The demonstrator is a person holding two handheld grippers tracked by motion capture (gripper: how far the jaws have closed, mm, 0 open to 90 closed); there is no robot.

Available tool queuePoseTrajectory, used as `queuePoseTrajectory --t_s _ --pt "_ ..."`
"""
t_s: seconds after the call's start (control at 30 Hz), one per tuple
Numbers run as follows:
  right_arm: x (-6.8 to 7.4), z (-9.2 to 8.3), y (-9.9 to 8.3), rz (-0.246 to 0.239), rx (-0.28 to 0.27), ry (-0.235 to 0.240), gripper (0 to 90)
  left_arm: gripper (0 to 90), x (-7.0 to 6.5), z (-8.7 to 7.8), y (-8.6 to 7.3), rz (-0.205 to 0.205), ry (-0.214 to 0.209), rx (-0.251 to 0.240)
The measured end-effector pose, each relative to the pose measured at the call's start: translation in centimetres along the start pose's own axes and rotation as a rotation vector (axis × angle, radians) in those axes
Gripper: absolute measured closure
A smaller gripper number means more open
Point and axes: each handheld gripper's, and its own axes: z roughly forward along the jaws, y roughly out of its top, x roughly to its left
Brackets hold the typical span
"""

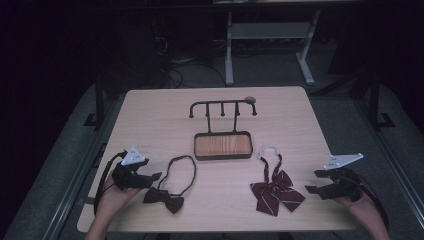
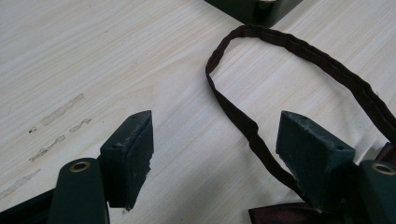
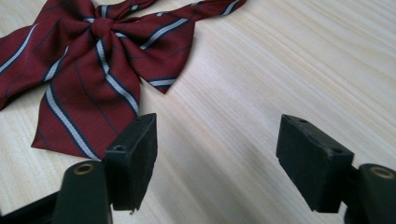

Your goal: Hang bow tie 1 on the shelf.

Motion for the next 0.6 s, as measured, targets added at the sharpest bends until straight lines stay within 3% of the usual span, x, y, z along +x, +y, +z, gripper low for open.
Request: queuePoseTrajectory --t_s 0.4,0.6 --pt "0.1 0.0 0.2 0.012 -0.007 0.017 24.5 27.9 -0.2 0.0 0.1 0.014 0.012 0.005" --pt "0.9 0.2 1.5 -0.019 -0.005 0.036 21.6 27.8 -0.2 -0.3 -0.1 0.005 0.011 -0.002"
